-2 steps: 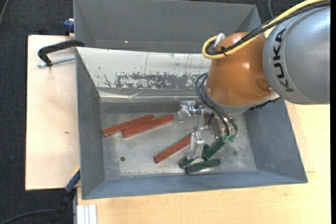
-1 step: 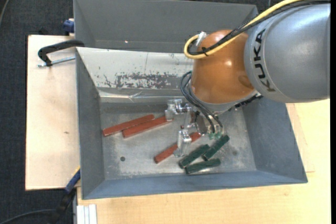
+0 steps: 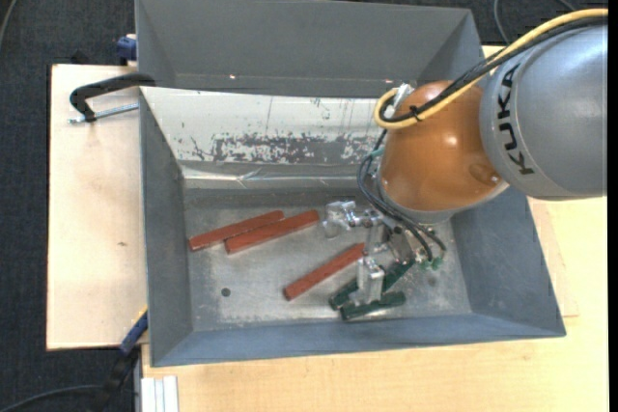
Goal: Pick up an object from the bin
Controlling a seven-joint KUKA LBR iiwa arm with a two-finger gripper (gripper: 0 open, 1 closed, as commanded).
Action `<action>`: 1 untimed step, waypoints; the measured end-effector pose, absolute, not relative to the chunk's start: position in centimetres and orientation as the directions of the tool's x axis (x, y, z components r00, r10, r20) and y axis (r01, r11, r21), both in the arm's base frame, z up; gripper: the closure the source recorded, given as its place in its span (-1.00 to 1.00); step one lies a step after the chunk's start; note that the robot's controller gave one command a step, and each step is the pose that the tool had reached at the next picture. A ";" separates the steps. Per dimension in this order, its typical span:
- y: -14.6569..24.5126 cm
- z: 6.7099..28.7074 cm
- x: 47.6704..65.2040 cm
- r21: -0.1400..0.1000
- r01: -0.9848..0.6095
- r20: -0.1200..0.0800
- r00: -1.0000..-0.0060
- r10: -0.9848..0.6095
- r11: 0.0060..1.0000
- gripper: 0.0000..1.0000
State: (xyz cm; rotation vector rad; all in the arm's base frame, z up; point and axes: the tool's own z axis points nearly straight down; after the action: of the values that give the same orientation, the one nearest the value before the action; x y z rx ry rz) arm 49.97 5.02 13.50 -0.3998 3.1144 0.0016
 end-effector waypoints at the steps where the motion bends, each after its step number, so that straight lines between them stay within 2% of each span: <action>1: 3.7 6.9 51.4 0.001 -0.196 0.001 -0.981 -0.196 0.981 -1.00</action>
Offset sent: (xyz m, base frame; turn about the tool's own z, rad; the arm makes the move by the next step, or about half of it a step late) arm 0.0083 -0.0010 -0.0650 0.0194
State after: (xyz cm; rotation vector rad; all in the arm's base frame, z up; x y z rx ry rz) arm 51.44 3.75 6.93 -0.3089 3.1275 0.0016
